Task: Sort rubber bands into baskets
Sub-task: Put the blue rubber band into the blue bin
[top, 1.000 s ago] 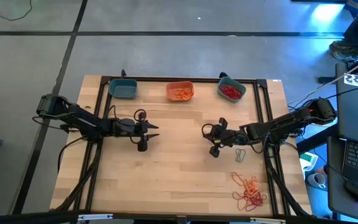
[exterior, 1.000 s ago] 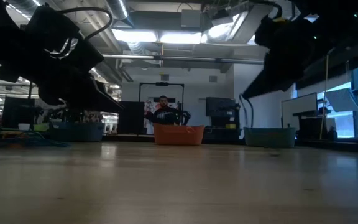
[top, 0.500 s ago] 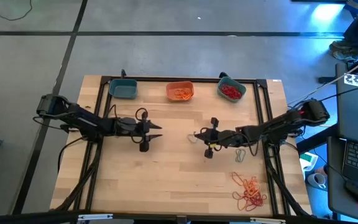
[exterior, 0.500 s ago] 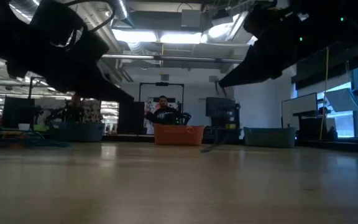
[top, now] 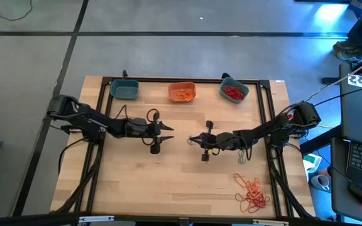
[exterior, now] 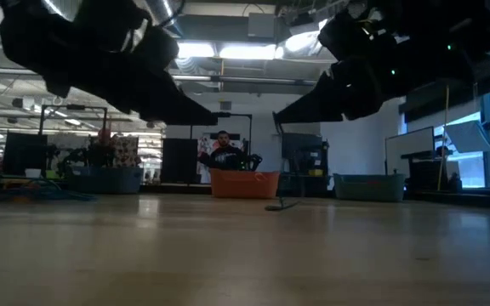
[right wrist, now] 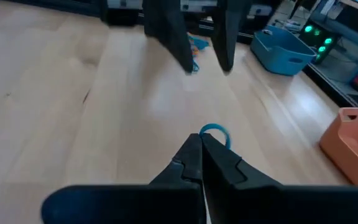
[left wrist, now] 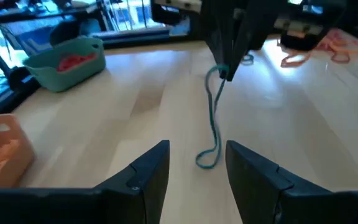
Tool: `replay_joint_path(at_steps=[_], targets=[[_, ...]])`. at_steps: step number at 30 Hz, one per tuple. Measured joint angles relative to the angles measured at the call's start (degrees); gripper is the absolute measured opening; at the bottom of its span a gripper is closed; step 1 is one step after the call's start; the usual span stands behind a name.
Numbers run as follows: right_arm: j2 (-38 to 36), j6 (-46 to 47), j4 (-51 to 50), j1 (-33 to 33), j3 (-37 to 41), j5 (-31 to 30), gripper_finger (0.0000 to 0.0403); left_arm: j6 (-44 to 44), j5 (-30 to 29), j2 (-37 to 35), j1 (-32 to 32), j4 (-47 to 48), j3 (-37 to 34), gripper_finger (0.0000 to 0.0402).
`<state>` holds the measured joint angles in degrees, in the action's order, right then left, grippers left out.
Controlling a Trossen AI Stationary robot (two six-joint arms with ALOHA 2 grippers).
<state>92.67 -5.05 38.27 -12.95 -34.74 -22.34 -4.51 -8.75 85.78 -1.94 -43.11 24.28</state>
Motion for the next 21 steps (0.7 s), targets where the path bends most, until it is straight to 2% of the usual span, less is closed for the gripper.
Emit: replay_joint_path(at_steps=[3,7,13,21], targets=[[0.1,0.0,0.8,-0.1,0.0,1.1,0.0003,-0.7,0.0,3.8,-0.4,0.0,3.1,0.0155],[0.1,0.0,2.4,-0.1,0.0,5.6,0.0003,-3.4,0.2,8.5,-0.5,-0.2,6.8,0.0155],[0.1,0.0,3.0,-0.1,0.0,7.0,0.0003,-4.5,6.1,14.7,-0.7,-3.9,11.4,0.0155],[0.0,-3.0,4.9,-0.1,-0.1,11.9,0.0003,-4.2,6.2,19.7,-0.7,-4.2,16.6,0.0155]])
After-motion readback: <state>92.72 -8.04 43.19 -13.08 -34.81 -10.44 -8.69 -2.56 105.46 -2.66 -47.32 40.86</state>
